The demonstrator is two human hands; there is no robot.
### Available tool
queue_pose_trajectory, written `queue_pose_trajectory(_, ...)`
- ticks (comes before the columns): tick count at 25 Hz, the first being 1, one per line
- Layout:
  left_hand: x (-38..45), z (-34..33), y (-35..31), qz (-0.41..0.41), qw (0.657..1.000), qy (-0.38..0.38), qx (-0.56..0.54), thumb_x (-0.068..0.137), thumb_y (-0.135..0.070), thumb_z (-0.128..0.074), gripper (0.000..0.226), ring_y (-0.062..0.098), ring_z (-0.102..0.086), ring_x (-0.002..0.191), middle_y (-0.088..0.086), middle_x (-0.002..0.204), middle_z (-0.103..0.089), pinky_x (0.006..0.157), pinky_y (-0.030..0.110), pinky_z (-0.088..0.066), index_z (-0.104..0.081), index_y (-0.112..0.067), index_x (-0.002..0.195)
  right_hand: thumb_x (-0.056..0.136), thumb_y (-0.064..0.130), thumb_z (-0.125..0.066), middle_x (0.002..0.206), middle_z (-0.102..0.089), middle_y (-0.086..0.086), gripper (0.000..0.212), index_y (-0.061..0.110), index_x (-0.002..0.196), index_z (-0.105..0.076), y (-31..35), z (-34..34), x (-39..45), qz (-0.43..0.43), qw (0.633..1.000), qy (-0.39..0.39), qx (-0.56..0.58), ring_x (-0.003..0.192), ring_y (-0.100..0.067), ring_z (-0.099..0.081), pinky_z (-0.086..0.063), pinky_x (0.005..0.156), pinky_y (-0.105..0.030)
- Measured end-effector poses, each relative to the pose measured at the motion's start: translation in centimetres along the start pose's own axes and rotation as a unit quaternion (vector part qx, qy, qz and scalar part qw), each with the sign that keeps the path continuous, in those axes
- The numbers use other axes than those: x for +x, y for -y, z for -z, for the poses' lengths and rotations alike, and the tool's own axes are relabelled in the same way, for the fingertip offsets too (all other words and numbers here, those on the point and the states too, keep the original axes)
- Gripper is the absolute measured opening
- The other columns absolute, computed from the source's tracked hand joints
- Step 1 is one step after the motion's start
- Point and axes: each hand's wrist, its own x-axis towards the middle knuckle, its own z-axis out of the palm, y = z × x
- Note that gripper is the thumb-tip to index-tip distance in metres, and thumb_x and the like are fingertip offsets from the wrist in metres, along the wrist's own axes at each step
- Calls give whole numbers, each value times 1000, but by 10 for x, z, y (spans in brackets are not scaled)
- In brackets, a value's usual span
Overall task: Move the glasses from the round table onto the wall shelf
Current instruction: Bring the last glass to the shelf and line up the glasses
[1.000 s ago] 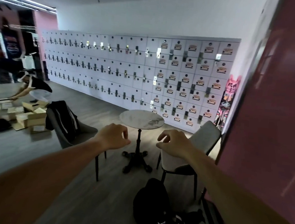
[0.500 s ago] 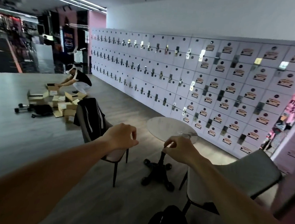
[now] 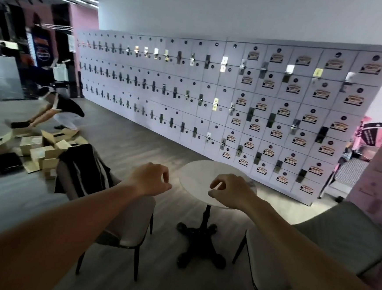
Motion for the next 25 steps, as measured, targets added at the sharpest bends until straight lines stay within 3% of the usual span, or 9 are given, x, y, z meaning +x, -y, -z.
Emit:
queue_pose_trajectory(1, 20, -3, 2, -10, 1000, 8, -4, 78, -48, -68, 20, 17, -64, 86, -5, 87, -70, 75, 33, -50, -66, -29, 83, 73, 46, -69, 84, -68, 14, 13, 39, 82, -65, -3, 2, 13, -10, 1000, -4, -7, 78, -3, -60, -35, 59, -20)
queue_pose_trajectory(9, 163, -43, -11, -72, 997, 36, -18, 76, -49, -67, 17, 16, -62, 90, -8, 88, -70, 83, 36, -53, -64, -33, 79, 73, 41, -70, 86, -68, 9, 12, 37, 83, -64, -58, 19, 120, -68, 997, -26, -2, 81, -8, -64, -53, 72, -30)
queue_pose_trajectory(20, 397, -95, -51, -120, 990, 65, -29, 78, -49, -66, 19, 13, -64, 84, -8, 88, -69, 80, 33, -54, -64, -31, 84, 74, 39, -71, 85, -62, 14, 11, 36, 81, -63, -159, 59, 311, -103, 992, -67, 10, 78, -6, -61, -41, 57, -18)
queue_pose_trajectory(25, 471, -142, -57, -136, 986, 86, -32, 78, -48, -68, 18, 14, -63, 87, -8, 93, -69, 78, 31, -50, -65, -32, 85, 75, 38, -72, 81, -68, 10, 12, 37, 77, -61, -200, 50, 370, -134, 989, -53, 18, 71, -6, -65, -44, 55, -18)
